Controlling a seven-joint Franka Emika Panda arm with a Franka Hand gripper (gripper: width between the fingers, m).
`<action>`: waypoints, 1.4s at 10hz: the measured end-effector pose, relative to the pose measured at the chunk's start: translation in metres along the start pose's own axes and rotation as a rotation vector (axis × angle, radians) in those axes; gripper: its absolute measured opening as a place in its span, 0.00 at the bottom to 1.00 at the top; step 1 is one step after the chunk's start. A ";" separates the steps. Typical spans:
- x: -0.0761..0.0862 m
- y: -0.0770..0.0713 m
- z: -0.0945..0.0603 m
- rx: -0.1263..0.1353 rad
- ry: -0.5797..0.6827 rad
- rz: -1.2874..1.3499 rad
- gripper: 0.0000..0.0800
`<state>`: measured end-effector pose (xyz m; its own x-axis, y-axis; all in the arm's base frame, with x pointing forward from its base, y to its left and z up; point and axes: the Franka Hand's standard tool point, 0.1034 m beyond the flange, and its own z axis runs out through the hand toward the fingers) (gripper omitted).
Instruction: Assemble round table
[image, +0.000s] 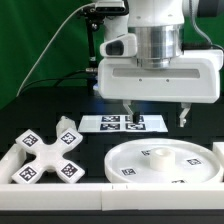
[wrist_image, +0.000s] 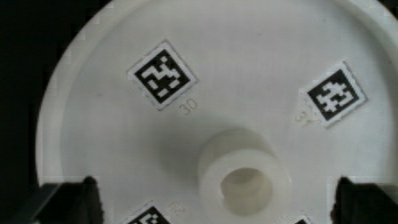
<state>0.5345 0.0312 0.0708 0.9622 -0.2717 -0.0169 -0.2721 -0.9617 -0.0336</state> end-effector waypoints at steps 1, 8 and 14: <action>0.000 0.001 0.001 0.000 0.000 -0.053 0.81; -0.028 0.100 -0.023 -0.088 -0.282 -0.084 0.81; -0.032 0.167 -0.010 -0.119 -0.697 -0.181 0.81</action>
Offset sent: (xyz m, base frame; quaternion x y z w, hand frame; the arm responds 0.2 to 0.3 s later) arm -0.0535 -0.0450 0.0078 -0.0415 -0.1384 -0.0478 0.9883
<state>0.4580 -0.1207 0.0760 0.7533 -0.0595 -0.6550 -0.0687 -0.9976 0.0116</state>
